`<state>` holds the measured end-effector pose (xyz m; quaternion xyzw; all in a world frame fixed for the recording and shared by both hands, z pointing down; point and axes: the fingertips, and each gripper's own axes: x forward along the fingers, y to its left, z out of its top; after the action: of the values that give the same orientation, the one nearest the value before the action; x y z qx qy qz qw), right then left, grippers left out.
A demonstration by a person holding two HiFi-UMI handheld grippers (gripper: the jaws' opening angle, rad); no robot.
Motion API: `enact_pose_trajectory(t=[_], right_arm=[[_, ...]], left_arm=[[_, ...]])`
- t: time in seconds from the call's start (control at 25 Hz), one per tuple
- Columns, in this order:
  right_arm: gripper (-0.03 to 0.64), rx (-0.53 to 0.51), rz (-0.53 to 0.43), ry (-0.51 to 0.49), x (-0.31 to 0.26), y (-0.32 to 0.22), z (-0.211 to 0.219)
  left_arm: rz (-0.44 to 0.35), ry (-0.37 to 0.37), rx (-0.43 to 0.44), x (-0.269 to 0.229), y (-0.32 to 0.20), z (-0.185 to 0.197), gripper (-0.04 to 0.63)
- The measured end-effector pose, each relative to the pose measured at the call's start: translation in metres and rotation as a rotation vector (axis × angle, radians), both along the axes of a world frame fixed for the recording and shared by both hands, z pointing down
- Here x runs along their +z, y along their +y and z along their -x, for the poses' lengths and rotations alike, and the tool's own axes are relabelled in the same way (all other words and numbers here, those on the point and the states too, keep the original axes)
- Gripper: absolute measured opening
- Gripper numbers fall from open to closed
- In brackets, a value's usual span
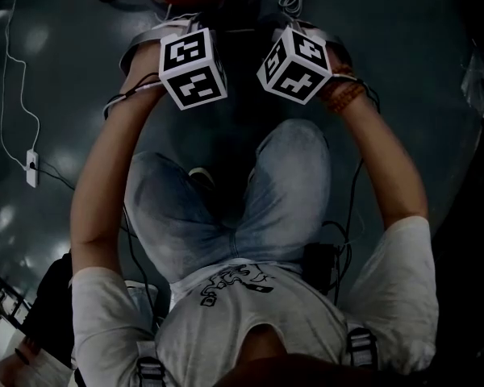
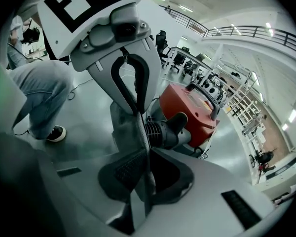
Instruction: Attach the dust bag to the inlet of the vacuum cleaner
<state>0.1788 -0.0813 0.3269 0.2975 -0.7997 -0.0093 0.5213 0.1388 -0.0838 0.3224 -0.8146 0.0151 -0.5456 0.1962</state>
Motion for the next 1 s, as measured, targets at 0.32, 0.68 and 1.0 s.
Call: enact_pose_trajectory(t=[0.32,0.68,1.0], right_arm=[[0.034,0.046,0.052,-0.068,0.008,0.0,0.0],[0.037,-0.05,-0.06,0.105,0.007,-0.01,0.002],[0.035,0.093,0.049,-0.088,0.012,-0.009,-0.006]], left_arm=[[-0.073,-0.038,0.039,-0.001,-0.007,-0.002,0.035],[-0.036,0.068,-0.019,0.002,-0.014,0.001,0.035],[-0.138,-0.011,0.077,-0.002,-0.025,-0.013,0.041]])
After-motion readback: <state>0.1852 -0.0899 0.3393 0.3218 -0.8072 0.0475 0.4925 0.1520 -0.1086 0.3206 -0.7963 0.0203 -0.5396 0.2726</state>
